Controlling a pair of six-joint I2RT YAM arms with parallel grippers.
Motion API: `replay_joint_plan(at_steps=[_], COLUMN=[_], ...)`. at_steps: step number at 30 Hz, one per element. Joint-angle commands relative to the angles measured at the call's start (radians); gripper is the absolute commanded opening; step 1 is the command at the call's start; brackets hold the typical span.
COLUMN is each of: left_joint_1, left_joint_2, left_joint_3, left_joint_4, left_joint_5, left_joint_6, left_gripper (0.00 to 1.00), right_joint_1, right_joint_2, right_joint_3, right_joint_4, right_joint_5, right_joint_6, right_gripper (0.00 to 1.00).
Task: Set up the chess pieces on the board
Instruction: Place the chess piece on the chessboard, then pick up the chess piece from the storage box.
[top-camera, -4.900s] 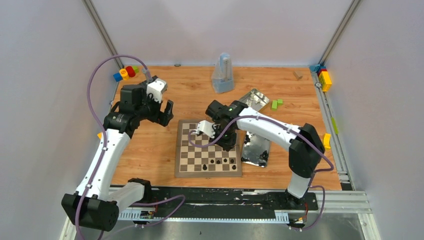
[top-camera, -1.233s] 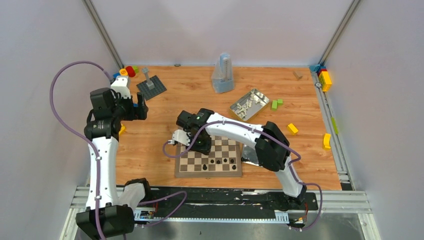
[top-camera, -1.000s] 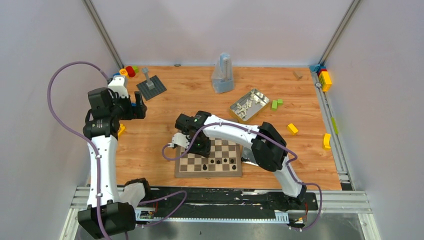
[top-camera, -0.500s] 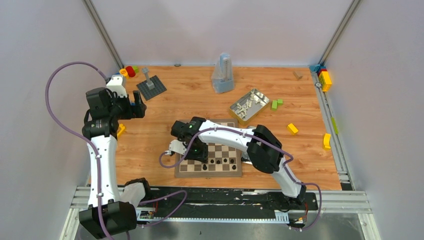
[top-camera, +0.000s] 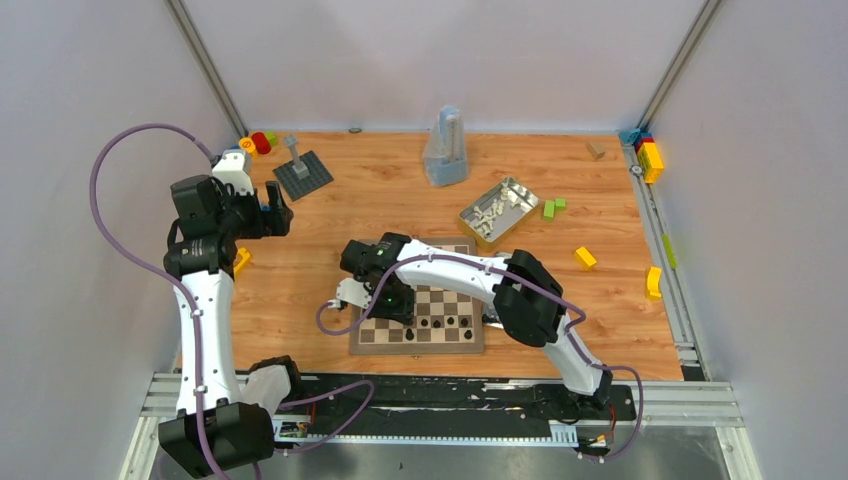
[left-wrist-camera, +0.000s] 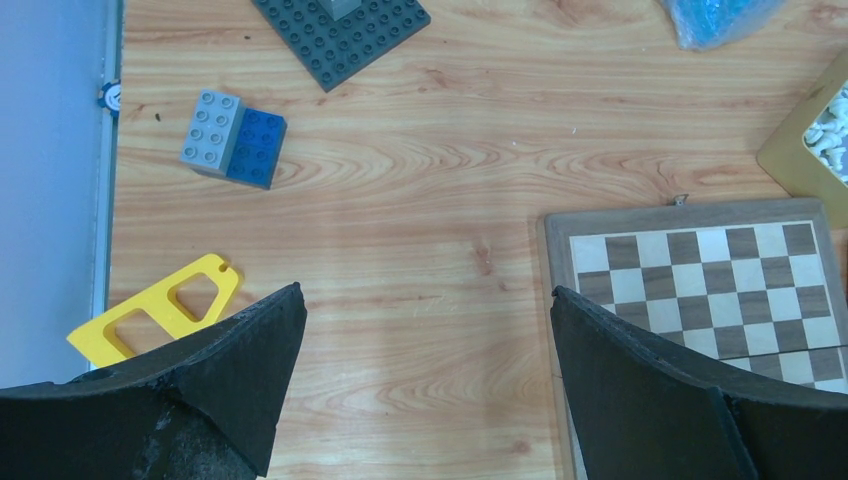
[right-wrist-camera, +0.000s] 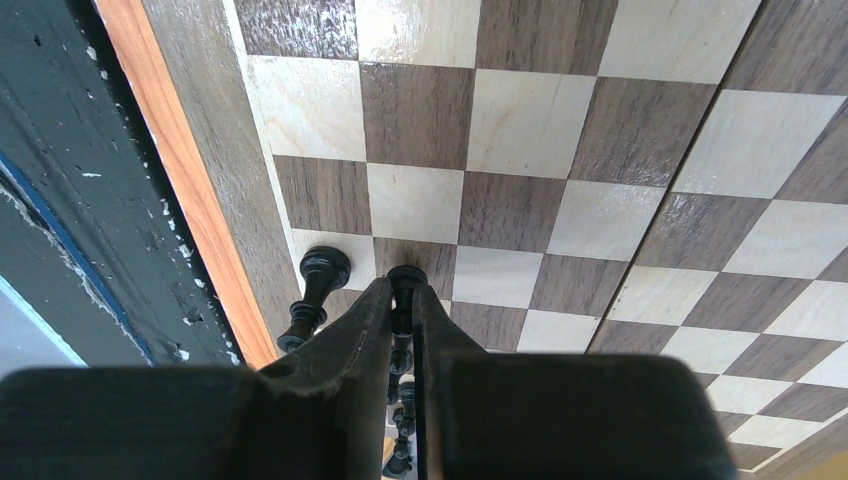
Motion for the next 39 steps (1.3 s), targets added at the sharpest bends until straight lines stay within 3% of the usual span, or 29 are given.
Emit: replay_joint_plan(at_steps=[1, 8, 19, 27, 33, 39], left_joint_1=[0.013, 0.016, 0.020, 0.022, 0.022, 0.022], left_joint_2=[-0.012, -0.011, -0.008, 0.000, -0.002, 0.008], left_joint_3=[-0.001, -0.001, -0.004, 0.005, 0.005, -0.004], left_joint_4=[0.033, 0.031, 0.029, 0.028, 0.028, 0.012], left_joint_5=[0.022, 0.027, 0.035, 0.037, 0.087, 0.265], left_joint_6=[-0.009, -0.006, -0.004, -0.004, 0.011, 0.015], left_gripper=[1.00, 1.00, 1.00, 1.00, 1.00, 1.00], right_joint_1=[0.012, 0.014, 0.006, -0.036, -0.141, -0.345], right_joint_2=[0.014, 0.016, -0.039, -0.167, -0.309, -0.467], right_joint_3=[0.042, 0.038, 0.052, 0.075, -0.018, -0.212], right_joint_4=[-0.003, -0.002, 0.024, 0.035, 0.076, 0.107], right_joint_5=[0.001, 0.008, 0.023, 0.008, -0.066, -0.165], right_joint_6=[0.011, 0.012, 0.014, 0.011, 0.042, 0.060], right_gripper=[0.11, 0.18, 0.38, 0.40, 0.42, 0.42])
